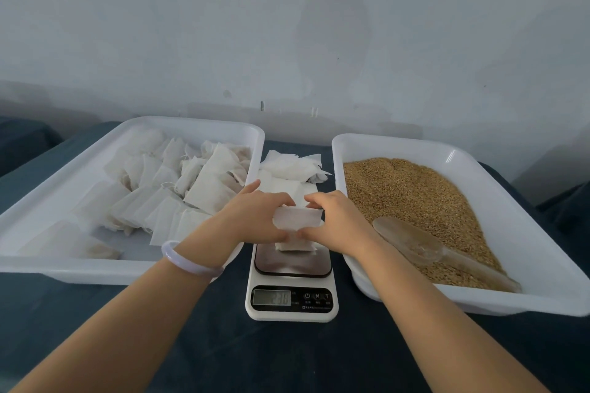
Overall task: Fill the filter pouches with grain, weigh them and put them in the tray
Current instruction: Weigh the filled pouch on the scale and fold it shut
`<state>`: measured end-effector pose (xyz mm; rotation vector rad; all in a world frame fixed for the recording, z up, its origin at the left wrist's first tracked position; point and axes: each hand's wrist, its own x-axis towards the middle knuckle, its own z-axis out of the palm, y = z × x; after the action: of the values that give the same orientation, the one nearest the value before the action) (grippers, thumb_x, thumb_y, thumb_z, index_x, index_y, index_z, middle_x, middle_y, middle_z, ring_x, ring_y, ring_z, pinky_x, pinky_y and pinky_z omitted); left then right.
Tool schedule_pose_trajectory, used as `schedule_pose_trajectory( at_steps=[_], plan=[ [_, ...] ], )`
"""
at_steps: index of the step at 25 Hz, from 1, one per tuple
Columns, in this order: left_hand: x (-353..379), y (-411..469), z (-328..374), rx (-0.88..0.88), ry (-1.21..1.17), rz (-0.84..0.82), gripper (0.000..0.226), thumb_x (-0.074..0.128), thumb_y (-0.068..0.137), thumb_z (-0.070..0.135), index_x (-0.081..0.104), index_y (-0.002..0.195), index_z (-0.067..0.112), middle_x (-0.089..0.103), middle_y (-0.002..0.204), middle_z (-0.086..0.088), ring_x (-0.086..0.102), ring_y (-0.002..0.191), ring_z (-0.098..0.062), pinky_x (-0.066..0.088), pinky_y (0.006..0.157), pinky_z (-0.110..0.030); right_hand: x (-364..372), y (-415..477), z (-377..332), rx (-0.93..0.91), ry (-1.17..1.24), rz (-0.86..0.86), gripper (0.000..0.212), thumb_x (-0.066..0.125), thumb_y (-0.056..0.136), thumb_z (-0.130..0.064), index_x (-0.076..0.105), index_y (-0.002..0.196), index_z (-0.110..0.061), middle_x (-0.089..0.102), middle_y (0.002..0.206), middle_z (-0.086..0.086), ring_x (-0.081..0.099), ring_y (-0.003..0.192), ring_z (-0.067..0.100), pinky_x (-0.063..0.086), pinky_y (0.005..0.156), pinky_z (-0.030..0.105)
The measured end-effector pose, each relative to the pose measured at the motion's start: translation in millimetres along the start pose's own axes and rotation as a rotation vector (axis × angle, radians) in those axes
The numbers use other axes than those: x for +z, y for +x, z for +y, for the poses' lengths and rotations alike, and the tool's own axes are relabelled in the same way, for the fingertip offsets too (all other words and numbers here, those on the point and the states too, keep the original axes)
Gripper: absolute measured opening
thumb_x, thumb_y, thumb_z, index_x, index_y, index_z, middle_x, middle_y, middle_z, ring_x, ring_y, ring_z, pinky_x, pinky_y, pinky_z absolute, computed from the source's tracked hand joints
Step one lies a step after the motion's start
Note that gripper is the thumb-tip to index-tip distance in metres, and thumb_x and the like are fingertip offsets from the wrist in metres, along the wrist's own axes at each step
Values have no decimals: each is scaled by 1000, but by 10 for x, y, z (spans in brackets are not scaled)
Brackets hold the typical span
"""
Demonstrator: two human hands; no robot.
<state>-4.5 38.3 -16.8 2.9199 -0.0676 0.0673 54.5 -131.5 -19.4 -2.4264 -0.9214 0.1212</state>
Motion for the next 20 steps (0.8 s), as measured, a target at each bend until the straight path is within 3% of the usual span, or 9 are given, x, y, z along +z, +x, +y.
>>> schedule_pose_trajectory(
  at_steps=[15, 20],
  plan=[
    [10, -6, -15, 19, 19, 1, 56, 61, 79, 52, 48, 128, 28, 68, 107, 4, 58, 110, -14, -2, 117, -33, -3, -27, 7, 20, -34, -6, 62, 74, 75, -35, 52, 131, -22, 48, 126, 4, 49, 114, 18, 40, 89, 27],
    [23, -6, -14, 20, 37, 20, 54, 63, 79, 45, 46, 128, 28, 68, 105, 4, 59, 107, -14, -2, 117, -31, -23, -59, -32, 14, -13, 1, 38, 71, 75, -35, 65, 111, -25, 51, 112, 2, 53, 98, 16, 43, 75, 27]
  ],
)
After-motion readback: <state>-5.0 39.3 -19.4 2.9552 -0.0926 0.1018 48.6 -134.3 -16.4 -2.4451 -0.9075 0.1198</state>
